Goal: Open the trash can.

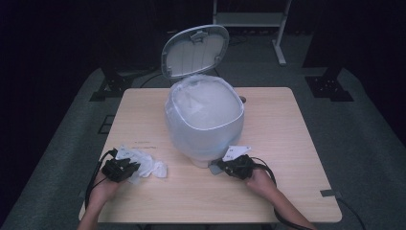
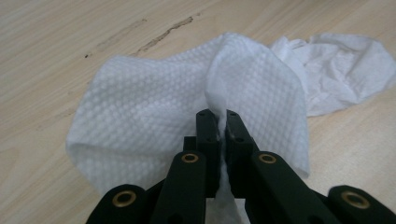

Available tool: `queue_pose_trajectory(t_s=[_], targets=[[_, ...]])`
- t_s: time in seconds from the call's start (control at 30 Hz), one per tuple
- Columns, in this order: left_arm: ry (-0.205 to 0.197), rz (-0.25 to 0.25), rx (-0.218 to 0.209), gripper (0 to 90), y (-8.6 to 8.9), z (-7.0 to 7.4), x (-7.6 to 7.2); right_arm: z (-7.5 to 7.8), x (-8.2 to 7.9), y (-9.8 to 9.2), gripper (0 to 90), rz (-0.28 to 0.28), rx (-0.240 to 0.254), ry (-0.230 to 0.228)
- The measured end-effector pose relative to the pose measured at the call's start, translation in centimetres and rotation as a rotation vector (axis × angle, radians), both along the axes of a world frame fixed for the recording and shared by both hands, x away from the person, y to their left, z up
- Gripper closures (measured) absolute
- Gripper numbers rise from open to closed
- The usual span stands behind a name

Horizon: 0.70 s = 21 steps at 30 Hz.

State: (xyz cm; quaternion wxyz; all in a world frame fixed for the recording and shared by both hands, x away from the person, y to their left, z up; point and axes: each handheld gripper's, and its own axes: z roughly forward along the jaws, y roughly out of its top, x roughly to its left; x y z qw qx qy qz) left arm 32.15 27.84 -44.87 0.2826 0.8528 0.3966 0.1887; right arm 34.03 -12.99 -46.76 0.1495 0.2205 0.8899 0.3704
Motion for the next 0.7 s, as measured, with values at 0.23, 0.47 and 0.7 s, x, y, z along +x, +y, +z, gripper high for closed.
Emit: queue_pose_trajectory(t_s=[0.23,0.47,0.7], targets=[[-0.009,-0.007,-0.058,87.6,0.7,1.2,-0.4,0.0,0.0,0.0,85.8,-0.004,0.005,0.008],[-0.027,-0.047,-0.100,87.7,1.3,3.1,-1.1,0.0,0.0,0.0,85.8,-0.004,0.004,0.006],[-0.022,-0.076,-0.148,87.8,1.6,4.4,-1.4,0.0,0.0,0.0,85.8,-0.006,0.006,0.006]])
